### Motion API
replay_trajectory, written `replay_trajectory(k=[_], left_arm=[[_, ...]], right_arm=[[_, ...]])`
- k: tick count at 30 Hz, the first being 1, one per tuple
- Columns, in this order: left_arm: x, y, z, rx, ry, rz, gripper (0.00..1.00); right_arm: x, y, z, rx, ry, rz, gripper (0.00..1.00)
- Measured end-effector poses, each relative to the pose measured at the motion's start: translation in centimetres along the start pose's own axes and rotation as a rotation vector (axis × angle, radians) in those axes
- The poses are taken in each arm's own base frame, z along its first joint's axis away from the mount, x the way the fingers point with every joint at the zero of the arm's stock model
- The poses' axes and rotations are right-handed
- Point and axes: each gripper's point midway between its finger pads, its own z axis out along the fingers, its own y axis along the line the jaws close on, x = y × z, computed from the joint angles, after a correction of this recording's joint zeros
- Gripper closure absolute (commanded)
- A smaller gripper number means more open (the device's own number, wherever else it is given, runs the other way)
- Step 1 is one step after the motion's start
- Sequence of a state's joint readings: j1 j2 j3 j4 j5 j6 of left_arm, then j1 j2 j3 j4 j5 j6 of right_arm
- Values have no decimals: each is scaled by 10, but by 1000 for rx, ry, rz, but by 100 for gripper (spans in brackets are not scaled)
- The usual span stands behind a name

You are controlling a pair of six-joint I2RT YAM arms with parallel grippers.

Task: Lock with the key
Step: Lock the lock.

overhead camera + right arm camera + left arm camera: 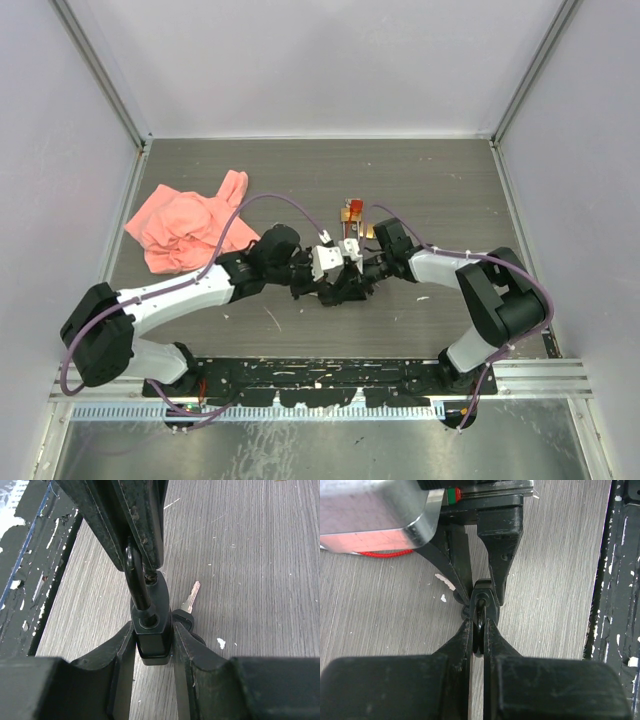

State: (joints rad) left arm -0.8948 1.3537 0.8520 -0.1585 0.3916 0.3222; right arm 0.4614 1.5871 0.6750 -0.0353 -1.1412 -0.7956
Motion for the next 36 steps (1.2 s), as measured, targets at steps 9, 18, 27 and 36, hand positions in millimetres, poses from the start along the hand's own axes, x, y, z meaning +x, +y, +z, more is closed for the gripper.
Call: replay_trajectory(k=[9,18,27,36], left_arm=[[-4,-2,4,38,-35,-23,100],[-6,-12,8,104,-53,-26,100],[-8,-11,10,112,-48,-30,100],[-7,-9,10,71,-20,-134,100]], right_arm=[[3,3,0,-12,-11,-34,99],[4,8,-1,-26,-31,-126,99],[4,8,-2,-23,-33,-119,99],[3,5,-2,-7,-33,-71,99]])
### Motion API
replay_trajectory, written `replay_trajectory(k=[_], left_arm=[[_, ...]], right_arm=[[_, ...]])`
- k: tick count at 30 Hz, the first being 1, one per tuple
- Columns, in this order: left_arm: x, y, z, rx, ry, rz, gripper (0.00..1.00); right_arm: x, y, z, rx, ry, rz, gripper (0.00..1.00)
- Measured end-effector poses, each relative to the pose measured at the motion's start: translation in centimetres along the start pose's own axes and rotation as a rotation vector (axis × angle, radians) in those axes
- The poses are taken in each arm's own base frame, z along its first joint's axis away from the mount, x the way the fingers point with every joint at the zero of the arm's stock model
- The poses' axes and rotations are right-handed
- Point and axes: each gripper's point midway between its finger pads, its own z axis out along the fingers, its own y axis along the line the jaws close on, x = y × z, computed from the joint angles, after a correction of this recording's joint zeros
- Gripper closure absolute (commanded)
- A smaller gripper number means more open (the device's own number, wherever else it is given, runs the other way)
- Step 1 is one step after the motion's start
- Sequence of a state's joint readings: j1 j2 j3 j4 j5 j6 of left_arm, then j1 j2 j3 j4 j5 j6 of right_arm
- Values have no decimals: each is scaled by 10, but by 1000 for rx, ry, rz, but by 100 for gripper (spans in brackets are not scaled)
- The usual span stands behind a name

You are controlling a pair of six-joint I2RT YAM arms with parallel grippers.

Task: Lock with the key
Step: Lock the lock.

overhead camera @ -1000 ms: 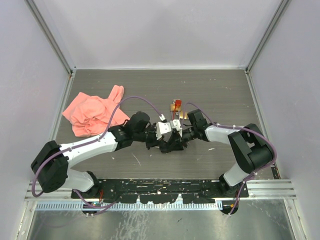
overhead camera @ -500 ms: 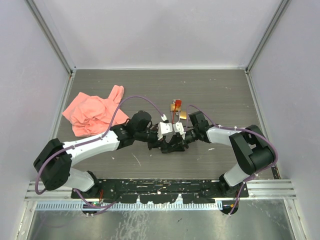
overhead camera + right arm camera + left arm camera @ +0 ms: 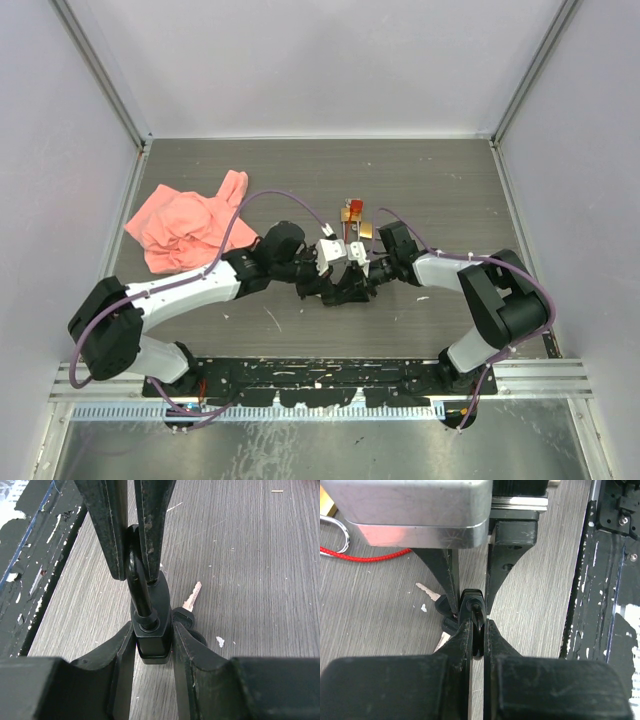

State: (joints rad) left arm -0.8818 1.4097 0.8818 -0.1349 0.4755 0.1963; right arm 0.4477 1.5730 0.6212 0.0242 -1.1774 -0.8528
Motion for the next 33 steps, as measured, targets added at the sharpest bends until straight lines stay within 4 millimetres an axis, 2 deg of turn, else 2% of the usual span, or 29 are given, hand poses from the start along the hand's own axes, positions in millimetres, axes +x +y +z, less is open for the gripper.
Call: replay_trajectory(k=[9,33], left_arm=[[-3,1,4,-59,-6,-16,100],[2,-3,10,-17,-26,21,100]], right_arm=[[0,0,-1,5,-5,13,99],[1,2,-2,-8,-16,-45,99]])
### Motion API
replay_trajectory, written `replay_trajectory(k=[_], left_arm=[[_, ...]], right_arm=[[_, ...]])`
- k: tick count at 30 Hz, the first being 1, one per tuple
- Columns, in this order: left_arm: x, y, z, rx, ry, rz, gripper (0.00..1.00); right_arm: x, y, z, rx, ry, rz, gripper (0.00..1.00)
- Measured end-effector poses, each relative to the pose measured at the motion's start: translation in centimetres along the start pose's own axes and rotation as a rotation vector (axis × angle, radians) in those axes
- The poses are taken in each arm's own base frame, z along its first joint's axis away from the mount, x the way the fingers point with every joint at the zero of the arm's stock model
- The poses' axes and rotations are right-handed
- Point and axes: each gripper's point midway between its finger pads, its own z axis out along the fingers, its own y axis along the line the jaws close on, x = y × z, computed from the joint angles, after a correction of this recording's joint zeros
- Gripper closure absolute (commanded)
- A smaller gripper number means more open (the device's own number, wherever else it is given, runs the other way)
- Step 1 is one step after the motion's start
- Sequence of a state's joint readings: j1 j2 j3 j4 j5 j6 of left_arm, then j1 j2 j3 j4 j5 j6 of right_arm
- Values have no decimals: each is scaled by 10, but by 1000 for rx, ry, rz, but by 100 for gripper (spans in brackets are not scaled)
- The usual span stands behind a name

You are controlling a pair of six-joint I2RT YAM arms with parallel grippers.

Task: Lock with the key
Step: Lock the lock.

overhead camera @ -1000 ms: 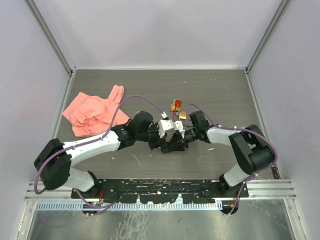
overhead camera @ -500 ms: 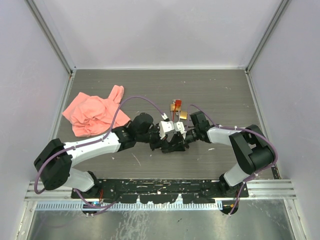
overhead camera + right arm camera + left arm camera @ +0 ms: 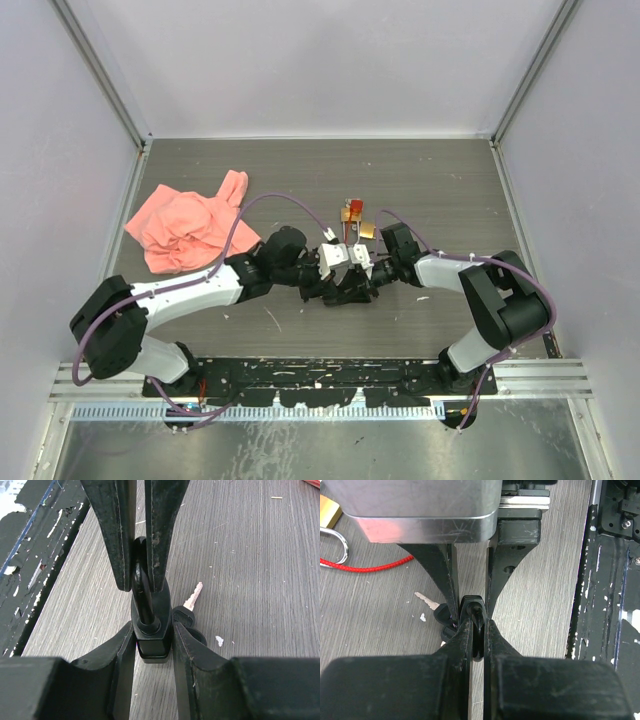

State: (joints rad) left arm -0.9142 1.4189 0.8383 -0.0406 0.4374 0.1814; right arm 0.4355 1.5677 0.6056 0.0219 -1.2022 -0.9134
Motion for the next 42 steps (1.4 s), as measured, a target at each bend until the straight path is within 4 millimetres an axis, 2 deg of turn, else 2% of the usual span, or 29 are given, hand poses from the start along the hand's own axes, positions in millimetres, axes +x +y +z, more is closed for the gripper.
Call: replay_trajectory(k=[12,27,42], left_arm=[[7,0,4,9,-13,-5,100],[7,1,9,13,-92,-10,100],[9,-6,6,-48,-90,-111,100]], right_arm=[[0,0,0,4,2,11,99],[0,-1,-1,8,2,23,99],[0,2,-1,8,6,12,99]])
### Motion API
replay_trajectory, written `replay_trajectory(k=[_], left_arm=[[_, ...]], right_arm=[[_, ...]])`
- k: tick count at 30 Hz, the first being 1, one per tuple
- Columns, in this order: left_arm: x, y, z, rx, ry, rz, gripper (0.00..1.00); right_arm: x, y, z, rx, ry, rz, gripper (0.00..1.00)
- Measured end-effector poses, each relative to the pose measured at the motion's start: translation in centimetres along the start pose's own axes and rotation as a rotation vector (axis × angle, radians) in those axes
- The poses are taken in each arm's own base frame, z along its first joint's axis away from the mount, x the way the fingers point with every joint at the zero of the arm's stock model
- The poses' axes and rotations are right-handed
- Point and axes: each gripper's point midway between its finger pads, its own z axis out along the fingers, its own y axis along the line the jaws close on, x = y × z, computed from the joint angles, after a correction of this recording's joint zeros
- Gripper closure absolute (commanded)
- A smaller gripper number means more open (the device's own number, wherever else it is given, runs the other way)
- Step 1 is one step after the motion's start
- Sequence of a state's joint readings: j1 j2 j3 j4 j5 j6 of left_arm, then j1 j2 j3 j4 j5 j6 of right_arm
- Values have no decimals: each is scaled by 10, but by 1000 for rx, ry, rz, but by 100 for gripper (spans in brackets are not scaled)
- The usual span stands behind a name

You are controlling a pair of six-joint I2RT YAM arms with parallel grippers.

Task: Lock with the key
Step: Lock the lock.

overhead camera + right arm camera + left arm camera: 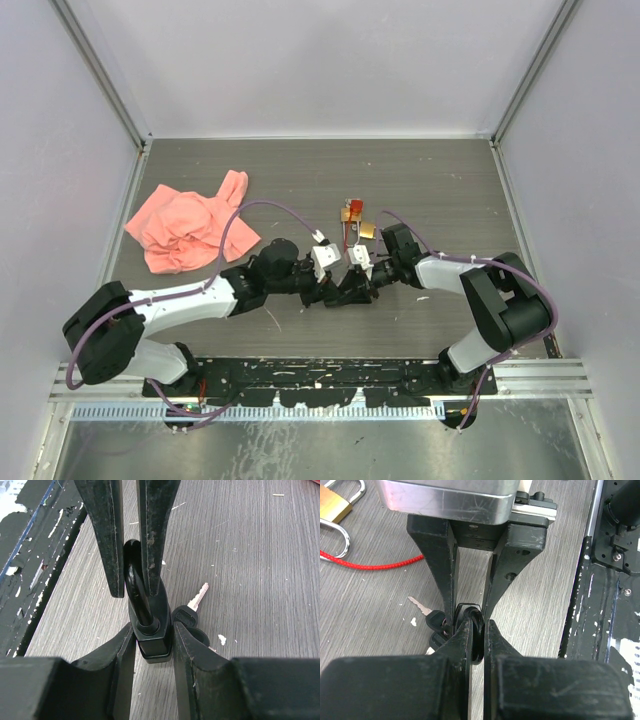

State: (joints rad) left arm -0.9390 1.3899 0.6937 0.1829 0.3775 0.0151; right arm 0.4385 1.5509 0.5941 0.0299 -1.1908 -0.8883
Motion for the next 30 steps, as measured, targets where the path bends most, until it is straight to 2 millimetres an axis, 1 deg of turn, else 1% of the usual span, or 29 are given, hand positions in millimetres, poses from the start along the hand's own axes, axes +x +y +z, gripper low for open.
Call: replay_trajectory(k=[12,18,30], left_arm=[[0,-1,4,-34,0,-88,100],[3,-2,3,-56,-11,-140,100],[2,-6,3,-136,-6,-171,100]], right_arm=[[0,0,-1,1,0,-1,99],[0,0,-1,2,0,-1,99],[0,1,0,-1,0,1,99]])
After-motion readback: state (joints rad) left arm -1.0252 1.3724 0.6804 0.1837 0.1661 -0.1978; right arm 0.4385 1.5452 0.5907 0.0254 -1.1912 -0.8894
